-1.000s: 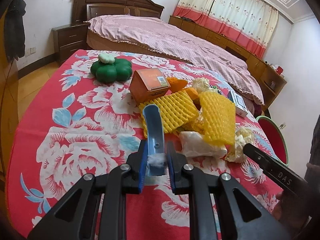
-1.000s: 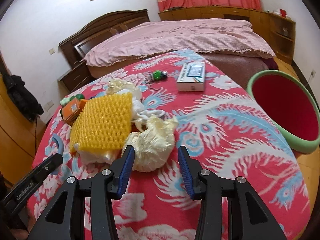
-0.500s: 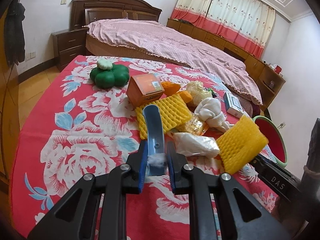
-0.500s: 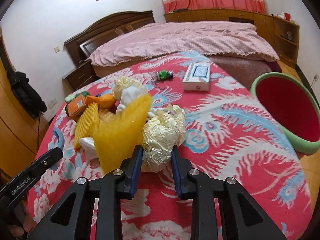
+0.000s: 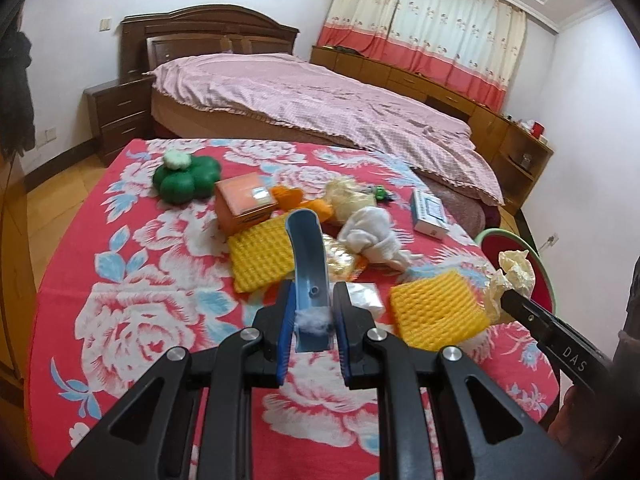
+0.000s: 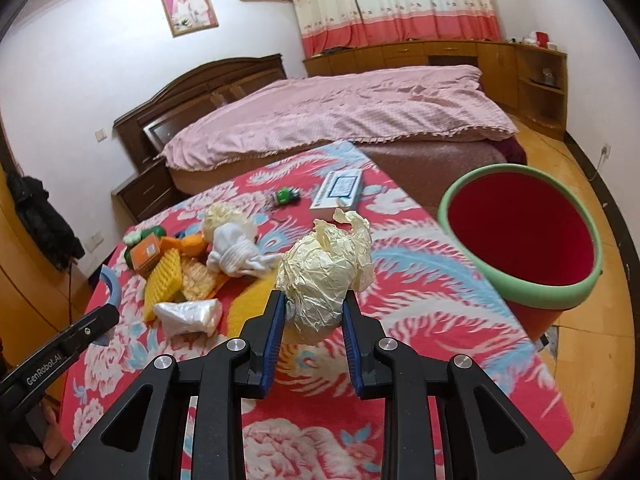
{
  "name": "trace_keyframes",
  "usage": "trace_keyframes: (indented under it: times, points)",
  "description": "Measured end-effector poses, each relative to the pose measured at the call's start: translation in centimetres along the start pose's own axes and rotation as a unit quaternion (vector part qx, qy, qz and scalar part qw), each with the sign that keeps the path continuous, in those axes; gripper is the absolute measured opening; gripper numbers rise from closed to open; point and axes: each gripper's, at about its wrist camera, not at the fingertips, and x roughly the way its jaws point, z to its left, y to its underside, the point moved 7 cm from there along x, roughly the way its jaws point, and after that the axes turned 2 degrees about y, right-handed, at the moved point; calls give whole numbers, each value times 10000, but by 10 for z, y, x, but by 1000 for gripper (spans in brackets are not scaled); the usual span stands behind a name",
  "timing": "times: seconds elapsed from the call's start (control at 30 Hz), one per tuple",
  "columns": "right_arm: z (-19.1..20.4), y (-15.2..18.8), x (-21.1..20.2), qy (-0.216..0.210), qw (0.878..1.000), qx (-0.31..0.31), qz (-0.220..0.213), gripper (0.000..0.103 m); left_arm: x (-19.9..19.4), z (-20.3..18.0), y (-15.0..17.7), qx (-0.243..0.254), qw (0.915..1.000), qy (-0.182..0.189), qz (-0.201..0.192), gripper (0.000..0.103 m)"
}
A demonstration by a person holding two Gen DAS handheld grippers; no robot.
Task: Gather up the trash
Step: 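Carry both held items over the red bucket and open both tools to drop them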
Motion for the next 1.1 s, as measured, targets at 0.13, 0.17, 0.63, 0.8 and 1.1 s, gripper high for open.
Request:
trace_keyframes:
  times: [0.13, 0.17, 0.63, 0.8, 1.1]
  points:
    - [-11, -3, -9, 45, 9999, 72, -94, 28, 4, -19, -7, 169, 9998, 124, 23, 18]
    - [-16, -4, -11, 63, 9999, 99, -123, 28, 5, -24, -9, 207, 9997, 160, 33, 18]
    - [-90, -21, -26, 479, 9963, 595, -401, 28, 40, -120, -25, 947, 9936, 591, 193, 18]
    - [-122, -26, -27, 582, 9941, 811, -412, 28, 60, -158, -24, 1197, 9893, 766, 318, 18]
    - [-176, -29, -19, 736, 9902, 1149, -309, 29, 103, -221, -18, 1473, 9811, 1103, 606, 18]
